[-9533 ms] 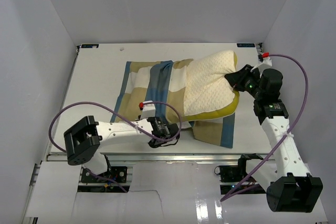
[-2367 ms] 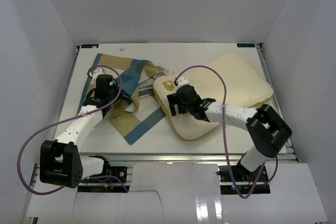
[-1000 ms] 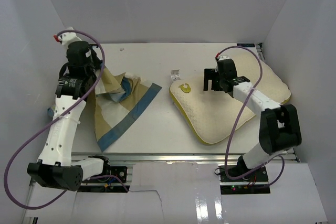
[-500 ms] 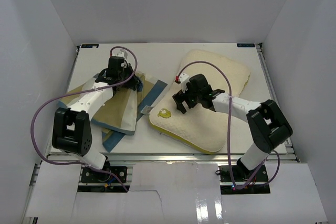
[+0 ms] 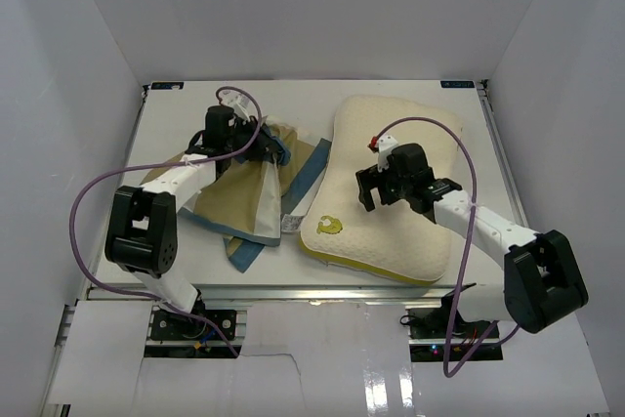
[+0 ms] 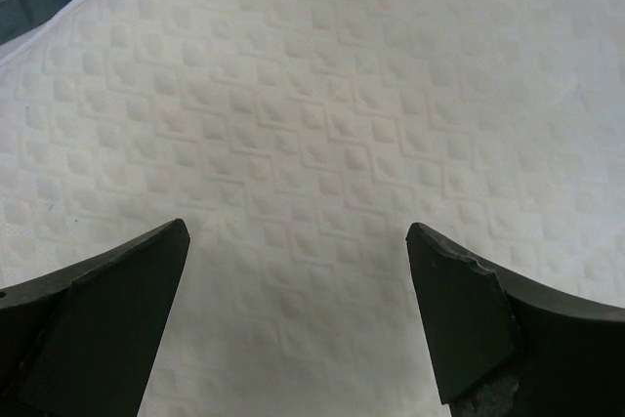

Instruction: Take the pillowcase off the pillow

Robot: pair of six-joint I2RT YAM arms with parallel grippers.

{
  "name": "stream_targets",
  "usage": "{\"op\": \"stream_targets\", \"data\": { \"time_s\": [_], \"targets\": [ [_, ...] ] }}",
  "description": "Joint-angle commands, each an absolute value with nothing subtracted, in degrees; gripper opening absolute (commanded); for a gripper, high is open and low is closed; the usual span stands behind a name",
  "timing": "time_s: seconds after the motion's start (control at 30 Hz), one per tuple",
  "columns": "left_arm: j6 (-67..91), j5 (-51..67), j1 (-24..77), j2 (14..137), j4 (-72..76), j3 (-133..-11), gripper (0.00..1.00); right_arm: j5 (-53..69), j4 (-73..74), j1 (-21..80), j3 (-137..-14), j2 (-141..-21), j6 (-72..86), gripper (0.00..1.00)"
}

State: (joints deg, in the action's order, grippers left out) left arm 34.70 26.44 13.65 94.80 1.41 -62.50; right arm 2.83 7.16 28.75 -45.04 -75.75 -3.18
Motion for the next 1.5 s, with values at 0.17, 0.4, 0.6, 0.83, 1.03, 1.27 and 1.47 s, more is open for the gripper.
{"op": "stream_targets", "data": {
  "time_s": [0.17,0.4,0.6,0.83,1.03,1.27,1.47],
  "targets": [
    [37.3,8.6,9.7,96.9,-4.3,-56.1,0.40,-8.3,10.5,24.9,-42.0,-75.6,10.5,0.98],
    [34.5,1.0,9.8,89.5,-11.6,-57.7,0.69,-0.7,8.6,11.7,-46.6,-82.7,1.9,0.98],
    [33.2,-2.0,12.1,83.8,-15.2,-59.8,0.76,-4.0,22.6,10.6,-70.4,-100.4,-4.9,0.98],
    [31.2,-6.2,19.6,82.6,-19.0,-63.5,0.98,-3.1,21.2,14.6,-67.7,-94.5,-6.3,0.98],
    [27.6,-9.1,26.7,77.6,-22.4,-65.0,0.98,-11.9,25.6,15.7,-65.7,-81.1,0.2,0.96],
    [29.5,-6.3,30.2,61.6,-21.1,-52.8,0.98,4.9,21.0,18.8,-55.1,-55.6,8.9,0.90],
    [30.5,8.5,30.6,45.3,-13.2,-39.2,0.98,11.1,14.8,26.6,-41.5,-37.6,17.6,0.90]
  ]
}}
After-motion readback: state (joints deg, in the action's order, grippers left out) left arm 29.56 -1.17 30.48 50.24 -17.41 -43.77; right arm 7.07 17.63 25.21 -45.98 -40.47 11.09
